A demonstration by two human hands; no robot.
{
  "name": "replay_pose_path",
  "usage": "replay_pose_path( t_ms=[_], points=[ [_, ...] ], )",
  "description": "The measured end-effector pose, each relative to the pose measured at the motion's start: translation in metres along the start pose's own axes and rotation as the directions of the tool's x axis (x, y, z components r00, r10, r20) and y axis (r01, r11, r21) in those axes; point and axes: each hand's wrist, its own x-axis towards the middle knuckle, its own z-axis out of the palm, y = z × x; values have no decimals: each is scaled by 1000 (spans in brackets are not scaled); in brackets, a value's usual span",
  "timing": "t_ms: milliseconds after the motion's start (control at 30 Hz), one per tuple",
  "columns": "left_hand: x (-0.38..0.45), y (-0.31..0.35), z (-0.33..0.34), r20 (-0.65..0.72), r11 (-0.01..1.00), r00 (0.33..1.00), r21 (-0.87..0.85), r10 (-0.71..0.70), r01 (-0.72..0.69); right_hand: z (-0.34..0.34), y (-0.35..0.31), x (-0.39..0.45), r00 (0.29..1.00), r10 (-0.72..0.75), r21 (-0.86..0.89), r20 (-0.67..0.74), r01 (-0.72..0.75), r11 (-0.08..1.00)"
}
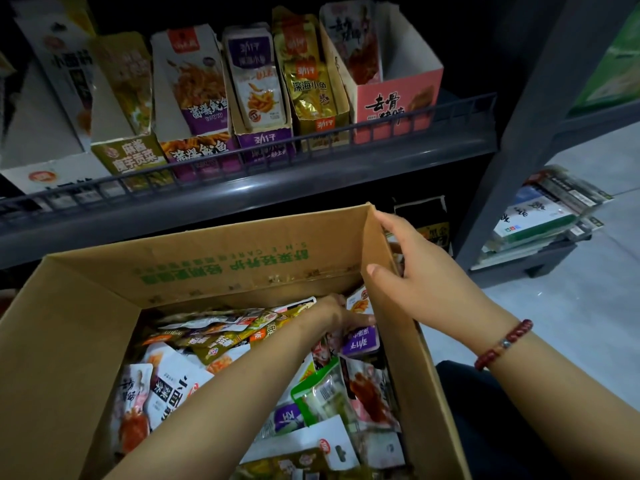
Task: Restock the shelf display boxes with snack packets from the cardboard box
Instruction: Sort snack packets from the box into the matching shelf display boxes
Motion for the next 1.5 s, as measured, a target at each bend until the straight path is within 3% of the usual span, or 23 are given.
replay_pose_path(
  t_ms=[167, 333, 600, 767, 1133, 1200, 1500],
  points=[
    [-4, 6, 0, 26, 1000, 1000, -6, -7, 7, 1, -3, 0, 1000, 7, -17, -3, -7, 1000],
    [-13, 2, -3, 76, 976, 997, -212, -22, 38, 1, -3, 0, 1000, -3, -31, -8, 2, 1000],
    [-18, 2, -7, 231, 987, 971, -133, -53, 85, 1, -1, 1, 1000, -17, -42, -15, 17, 999],
    [-22, -5, -8, 326, 972, 943, -192, -70, 139, 1, -1, 1, 1000, -19, -15, -13, 19, 1000],
    [-16, -17, -7, 53, 958, 998, -281, -40, 53, 3, 1, 4, 1000, -15, -58, -14, 14, 998],
    [-18, -15, -13, 58, 938, 998, -344, -23, 42, 4, 1, 5, 1000, -14, -65, -14, 13, 998],
    [-56, -6, -38, 26, 963, 997, -261, -66, 71, 3, -3, 1, 1000, 0, -58, 13, 1, 998]
  ],
)
